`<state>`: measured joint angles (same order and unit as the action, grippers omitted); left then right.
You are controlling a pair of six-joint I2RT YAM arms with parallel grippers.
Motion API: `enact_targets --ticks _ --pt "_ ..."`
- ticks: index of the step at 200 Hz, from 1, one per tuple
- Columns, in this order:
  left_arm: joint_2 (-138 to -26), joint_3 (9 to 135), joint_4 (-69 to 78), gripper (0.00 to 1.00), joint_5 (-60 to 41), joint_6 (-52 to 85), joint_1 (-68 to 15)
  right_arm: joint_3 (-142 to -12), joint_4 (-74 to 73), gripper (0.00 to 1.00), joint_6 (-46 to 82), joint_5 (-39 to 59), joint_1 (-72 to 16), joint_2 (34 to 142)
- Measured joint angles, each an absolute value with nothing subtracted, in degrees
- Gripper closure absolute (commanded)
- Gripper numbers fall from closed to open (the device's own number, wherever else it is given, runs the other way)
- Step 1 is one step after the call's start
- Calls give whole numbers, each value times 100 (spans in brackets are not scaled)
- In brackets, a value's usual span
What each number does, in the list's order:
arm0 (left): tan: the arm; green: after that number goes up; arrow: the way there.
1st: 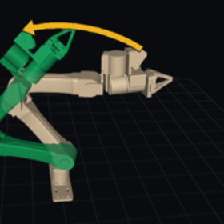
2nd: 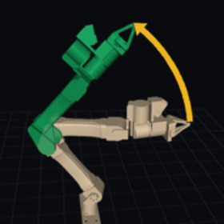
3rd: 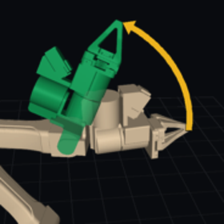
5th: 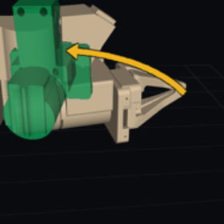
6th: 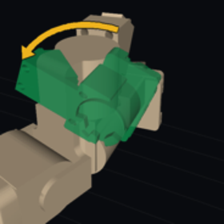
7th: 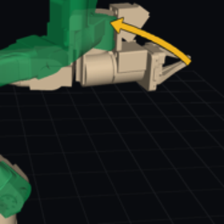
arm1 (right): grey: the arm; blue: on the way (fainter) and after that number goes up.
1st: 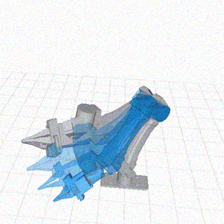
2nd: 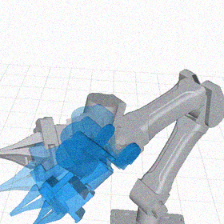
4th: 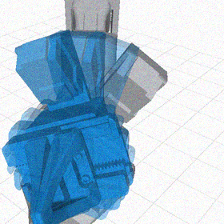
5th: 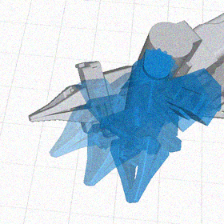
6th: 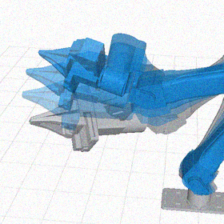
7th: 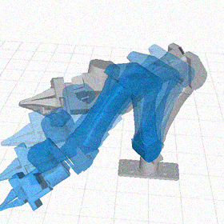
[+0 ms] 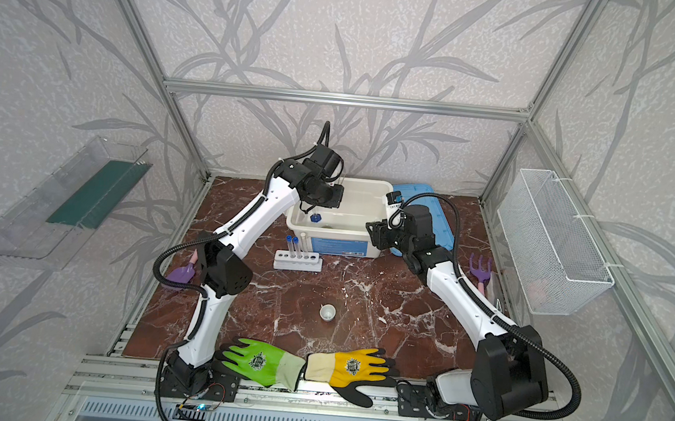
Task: Organize the chemistry lab equipment
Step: 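Lift the tweezers and carry them over the white bin with the left gripper, then lower the tweezers into the bin and open the left gripper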
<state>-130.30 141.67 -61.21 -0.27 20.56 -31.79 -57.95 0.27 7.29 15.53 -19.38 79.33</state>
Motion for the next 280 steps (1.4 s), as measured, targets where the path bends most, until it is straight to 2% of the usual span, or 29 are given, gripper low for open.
enact_targets --ticks 90,280 --pt "-13861 14173 -6007 100 263 2672 -3142 -5795 27 43 755 1551 -1938 7933" --pt "-14540 14341 -5889 100 183 3046 -3059 -5704 -97 43 854 1568 -1911 7946"
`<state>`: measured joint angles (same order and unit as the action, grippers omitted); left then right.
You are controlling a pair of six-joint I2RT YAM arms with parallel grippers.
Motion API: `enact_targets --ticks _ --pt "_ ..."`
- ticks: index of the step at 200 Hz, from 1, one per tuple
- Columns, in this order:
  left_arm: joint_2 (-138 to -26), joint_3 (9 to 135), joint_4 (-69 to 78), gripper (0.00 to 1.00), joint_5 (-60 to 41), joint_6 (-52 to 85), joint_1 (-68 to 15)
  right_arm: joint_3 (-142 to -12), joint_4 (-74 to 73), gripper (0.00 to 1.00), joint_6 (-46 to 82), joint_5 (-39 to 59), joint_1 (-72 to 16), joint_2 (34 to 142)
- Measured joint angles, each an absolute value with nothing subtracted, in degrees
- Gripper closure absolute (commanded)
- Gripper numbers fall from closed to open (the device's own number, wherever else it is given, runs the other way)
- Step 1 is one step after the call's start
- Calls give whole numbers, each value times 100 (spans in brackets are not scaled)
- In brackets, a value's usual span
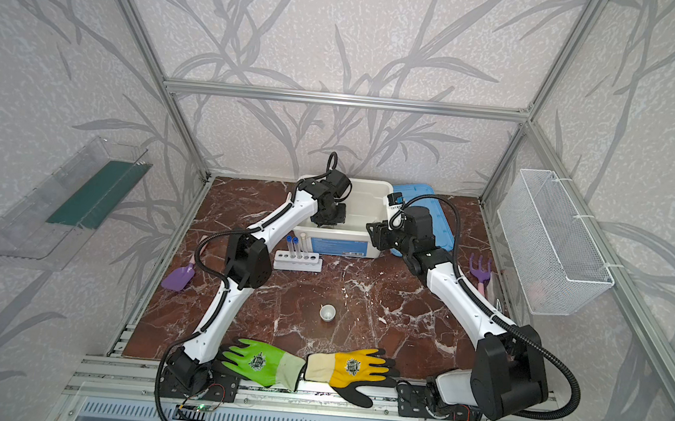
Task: Organize the chemistry lab equipment
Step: 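Lower the tweezers into the bin and open the left gripper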
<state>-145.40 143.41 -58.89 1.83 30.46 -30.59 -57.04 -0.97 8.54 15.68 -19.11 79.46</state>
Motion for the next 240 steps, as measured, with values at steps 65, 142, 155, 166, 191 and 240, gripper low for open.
enact_targets --ticks 65,142,155,166,191,240 --pt "-14599 14341 -5881 100 150 3048 -3070 -5704 -198 43 880 1608 -1865 7959" --pt "-14829 14341 -5870 100 139 3046 -3070 -5704 -233 43 902 1636 -1841 8040" --pt "-14833 14341 -5870 100 134 3046 -3070 -5704 -233 43 904 1649 -1841 8044" --pt "-14835 14341 -5870 100 132 3044 -3070 -5704 -235 43 904 1653 -1839 8044" --pt "-14846 14341 -5867 99 113 3044 -3070 -5704 -237 43 915 1656 -1837 8051" --pt "-14862 14341 -5837 87 25 2941 -3070 -5704 -242 43 923 1656 -1837 8082"
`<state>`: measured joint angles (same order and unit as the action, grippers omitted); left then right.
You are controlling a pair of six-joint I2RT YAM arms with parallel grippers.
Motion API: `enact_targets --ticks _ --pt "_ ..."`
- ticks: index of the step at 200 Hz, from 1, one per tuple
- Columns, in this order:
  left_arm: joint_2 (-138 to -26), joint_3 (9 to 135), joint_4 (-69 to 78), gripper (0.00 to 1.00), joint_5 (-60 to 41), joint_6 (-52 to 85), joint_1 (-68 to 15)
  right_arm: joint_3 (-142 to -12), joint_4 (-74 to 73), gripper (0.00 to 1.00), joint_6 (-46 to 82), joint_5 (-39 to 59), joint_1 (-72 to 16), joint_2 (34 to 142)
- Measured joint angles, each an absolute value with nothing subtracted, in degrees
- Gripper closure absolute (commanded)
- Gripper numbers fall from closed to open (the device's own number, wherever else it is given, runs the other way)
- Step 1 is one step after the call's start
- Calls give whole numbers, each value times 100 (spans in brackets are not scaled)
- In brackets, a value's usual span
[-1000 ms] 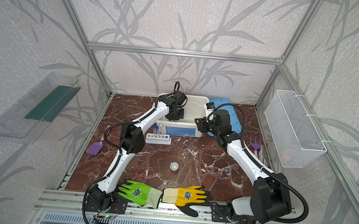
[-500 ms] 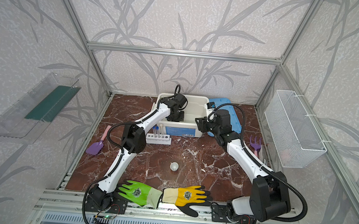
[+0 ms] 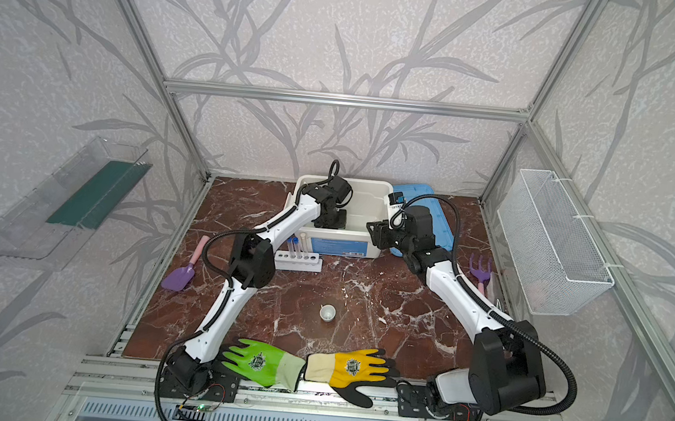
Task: Organize the chemistry lab equipment
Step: 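Lower the tweezers into the bin and open the left gripper, then lift the left gripper out of the bin while the right arm moves toward the crucible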
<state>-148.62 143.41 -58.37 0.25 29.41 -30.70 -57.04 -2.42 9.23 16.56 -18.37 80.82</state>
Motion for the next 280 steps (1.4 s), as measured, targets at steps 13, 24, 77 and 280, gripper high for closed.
enact_targets --ticks 13,24,77,280 --pt "-14862 14341 -5817 84 1 2908 -3070 -5704 -242 43 926 1656 -1837 8082" --pt "-14862 14341 -5813 81 -8 2895 -3070 -5704 -242 43 926 1656 -1837 8082" --pt "-14855 14473 -5800 67 -12 2724 -3089 -5704 -235 43 941 1658 -1837 8082" --pt "-12905 14844 -5833 52 169 1774 -3173 -5990 548 40 729 1564 -1892 7706"
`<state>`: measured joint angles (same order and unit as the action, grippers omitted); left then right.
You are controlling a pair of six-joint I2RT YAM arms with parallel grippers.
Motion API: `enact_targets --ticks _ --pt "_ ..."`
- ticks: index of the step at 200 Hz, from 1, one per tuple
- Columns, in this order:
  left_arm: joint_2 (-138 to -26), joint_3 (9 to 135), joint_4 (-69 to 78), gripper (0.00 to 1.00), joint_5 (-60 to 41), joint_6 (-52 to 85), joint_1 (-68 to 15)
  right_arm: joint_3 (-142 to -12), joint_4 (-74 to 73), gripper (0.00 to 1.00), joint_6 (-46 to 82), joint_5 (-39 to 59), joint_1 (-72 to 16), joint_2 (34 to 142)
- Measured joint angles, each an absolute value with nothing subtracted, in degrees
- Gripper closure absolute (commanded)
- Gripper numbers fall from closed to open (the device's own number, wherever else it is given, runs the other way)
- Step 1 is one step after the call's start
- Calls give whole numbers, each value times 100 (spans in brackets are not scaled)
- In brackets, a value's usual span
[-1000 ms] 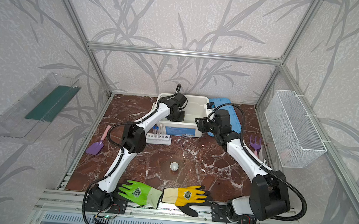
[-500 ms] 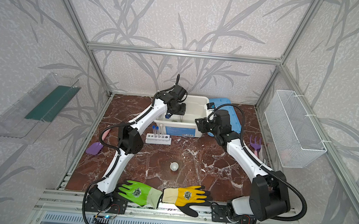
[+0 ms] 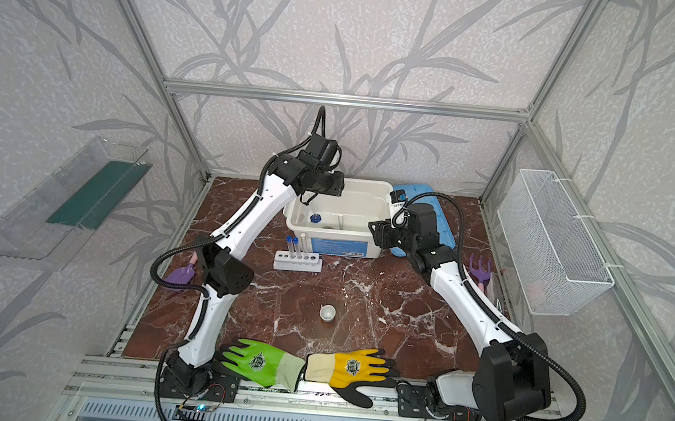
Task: Organize the chemistry lab equipment
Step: 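Lift the left gripper out of the bin while the right arm moves toward the crucible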
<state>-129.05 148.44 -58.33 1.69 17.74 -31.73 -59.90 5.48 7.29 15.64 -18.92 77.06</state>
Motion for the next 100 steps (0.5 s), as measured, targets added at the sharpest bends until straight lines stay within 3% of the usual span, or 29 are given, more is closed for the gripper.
enact_targets --ticks 60,100 --pt "-11299 13590 -5590 52 565 1120 -3183 -6018 1310 38 410 1350 -2318 7183" --pt "-9631 10947 -4504 51 961 834 -3107 -6219 2058 38 93 982 -2978 7113"
